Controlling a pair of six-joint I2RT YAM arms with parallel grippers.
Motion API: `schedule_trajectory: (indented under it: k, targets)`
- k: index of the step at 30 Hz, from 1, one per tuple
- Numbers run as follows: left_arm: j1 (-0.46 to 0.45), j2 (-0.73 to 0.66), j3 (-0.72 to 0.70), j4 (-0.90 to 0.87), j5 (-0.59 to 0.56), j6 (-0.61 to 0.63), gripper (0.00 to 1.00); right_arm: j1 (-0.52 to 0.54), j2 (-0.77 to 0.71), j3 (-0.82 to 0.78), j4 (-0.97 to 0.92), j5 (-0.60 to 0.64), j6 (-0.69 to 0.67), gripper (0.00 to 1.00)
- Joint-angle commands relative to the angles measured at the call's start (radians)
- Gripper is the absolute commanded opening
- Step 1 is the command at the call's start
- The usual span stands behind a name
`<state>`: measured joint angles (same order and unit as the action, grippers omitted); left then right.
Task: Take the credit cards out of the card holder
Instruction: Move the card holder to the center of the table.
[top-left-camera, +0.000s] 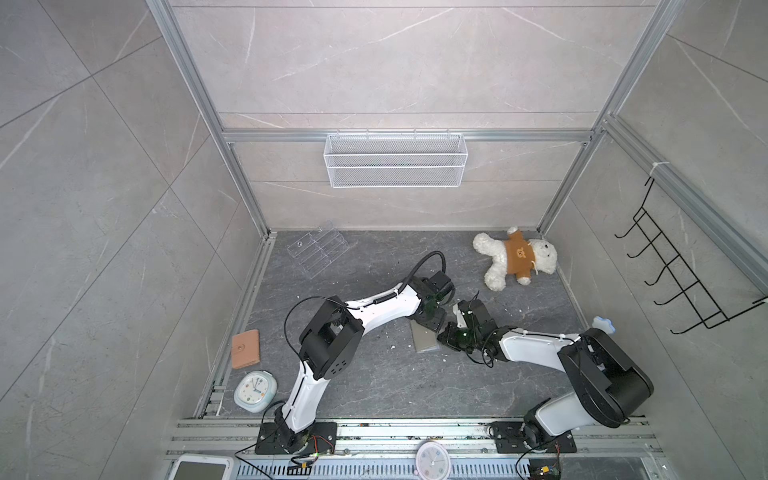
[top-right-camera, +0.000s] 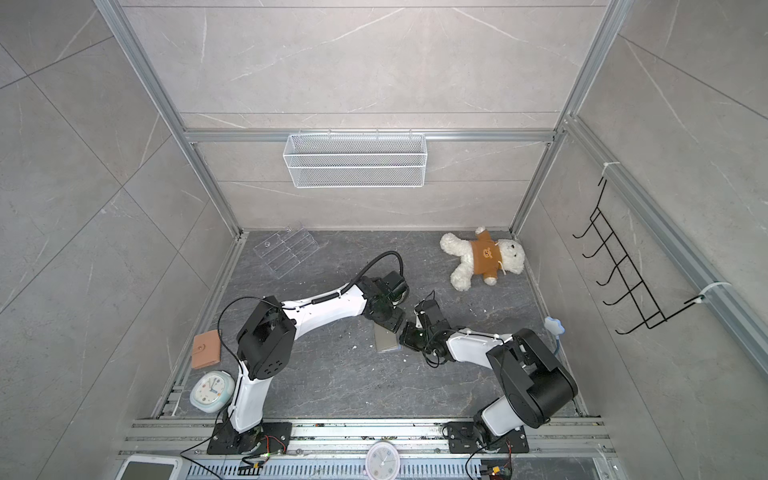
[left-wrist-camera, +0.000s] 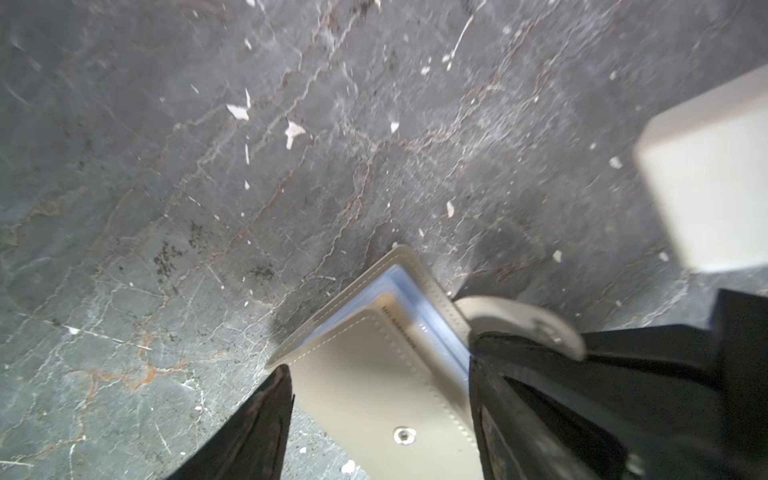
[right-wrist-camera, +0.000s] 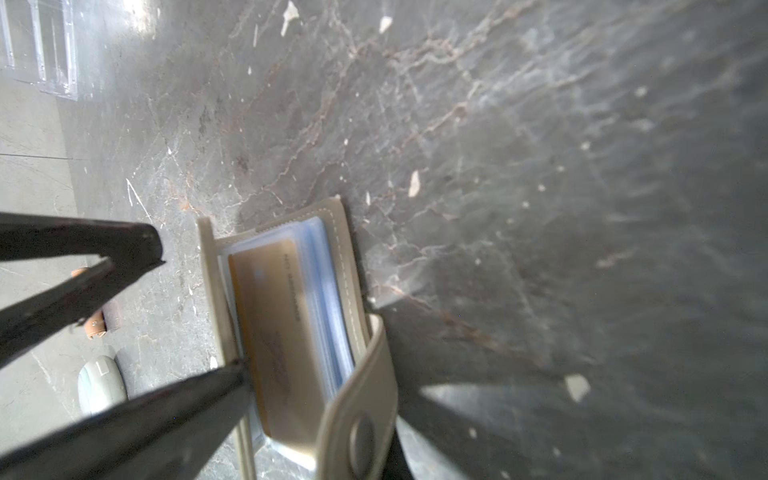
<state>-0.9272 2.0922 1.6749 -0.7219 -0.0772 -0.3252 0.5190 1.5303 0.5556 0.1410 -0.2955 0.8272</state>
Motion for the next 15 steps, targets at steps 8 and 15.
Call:
schedule_trajectory:
  k: [8,15]
  targets:
    - [-0.003,0.055,0.044,-0.101,-0.019,0.015,0.56,0.013,0.040,-0.021,0.019,0.027,0.020,0.01]
    - [-0.003,0.013,0.012,-0.108,-0.034,0.010,0.40,0.016,0.045,-0.021,0.020,0.036,0.024,0.01]
